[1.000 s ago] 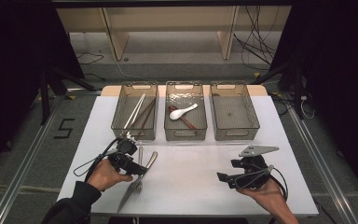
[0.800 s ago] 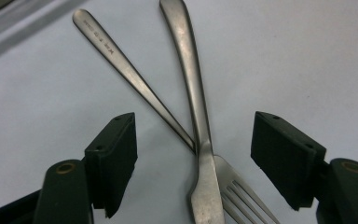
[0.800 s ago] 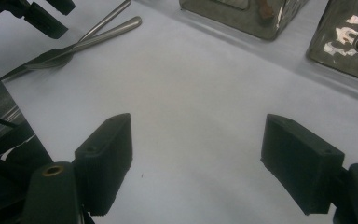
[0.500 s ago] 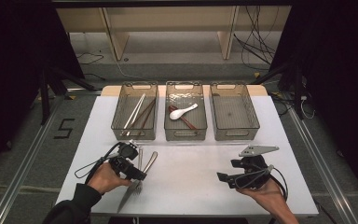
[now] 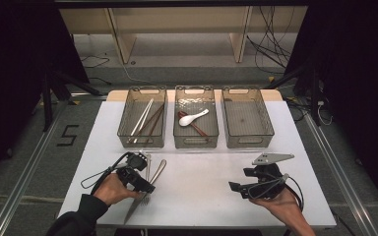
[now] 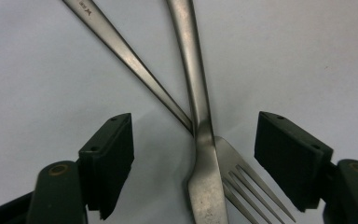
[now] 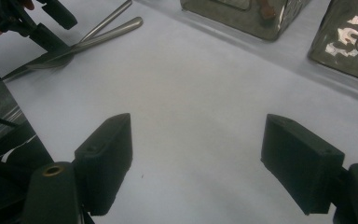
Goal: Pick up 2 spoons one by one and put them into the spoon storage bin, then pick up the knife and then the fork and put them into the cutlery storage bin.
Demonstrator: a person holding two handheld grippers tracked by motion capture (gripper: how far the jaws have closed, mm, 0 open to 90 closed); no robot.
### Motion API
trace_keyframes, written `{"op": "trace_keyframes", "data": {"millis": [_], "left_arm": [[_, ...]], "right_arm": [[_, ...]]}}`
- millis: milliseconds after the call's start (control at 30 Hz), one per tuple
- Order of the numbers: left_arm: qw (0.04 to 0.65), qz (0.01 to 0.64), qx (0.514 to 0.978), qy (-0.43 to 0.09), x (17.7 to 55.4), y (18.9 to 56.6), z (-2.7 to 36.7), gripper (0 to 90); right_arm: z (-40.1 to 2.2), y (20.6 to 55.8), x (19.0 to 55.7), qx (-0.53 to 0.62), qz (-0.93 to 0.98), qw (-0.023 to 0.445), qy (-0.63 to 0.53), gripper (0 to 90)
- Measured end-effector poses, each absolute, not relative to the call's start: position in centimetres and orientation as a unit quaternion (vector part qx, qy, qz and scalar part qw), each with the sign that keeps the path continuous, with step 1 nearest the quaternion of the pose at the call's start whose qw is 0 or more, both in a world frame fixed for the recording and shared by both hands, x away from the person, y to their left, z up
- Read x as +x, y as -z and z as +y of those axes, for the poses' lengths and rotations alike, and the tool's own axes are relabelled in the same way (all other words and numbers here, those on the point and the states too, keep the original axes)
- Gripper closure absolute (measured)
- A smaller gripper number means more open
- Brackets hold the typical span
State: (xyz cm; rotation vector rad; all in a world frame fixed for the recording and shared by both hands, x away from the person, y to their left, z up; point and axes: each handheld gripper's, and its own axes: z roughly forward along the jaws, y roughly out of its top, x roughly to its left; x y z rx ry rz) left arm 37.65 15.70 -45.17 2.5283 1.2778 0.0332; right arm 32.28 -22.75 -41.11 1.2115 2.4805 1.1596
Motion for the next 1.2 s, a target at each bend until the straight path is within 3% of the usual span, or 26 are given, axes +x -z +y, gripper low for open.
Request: {"op": "trace_keyframes", "data": {"millis": [333, 1000, 1200], "left_arm": [[0.141, 0.432, 0.891, -0.006, 37.6, 45.7, 15.2, 43.6], [0.138, 0.42, 0.897, 0.006, 38.3, 46.2, 15.8, 66.2], [0.141, 0.417, 0.898, 0.014, 38.5, 46.1, 16.4, 77.8]], "right_arm": [[-22.8, 41.1, 32.2, 0.403, 0.826, 0.075, -0.387, 25.5], [-22.8, 41.0, 32.3, 0.403, 0.826, 0.077, -0.386, 25.6], [-22.8, 41.0, 32.2, 0.403, 0.827, 0.077, -0.386, 25.6]]}}
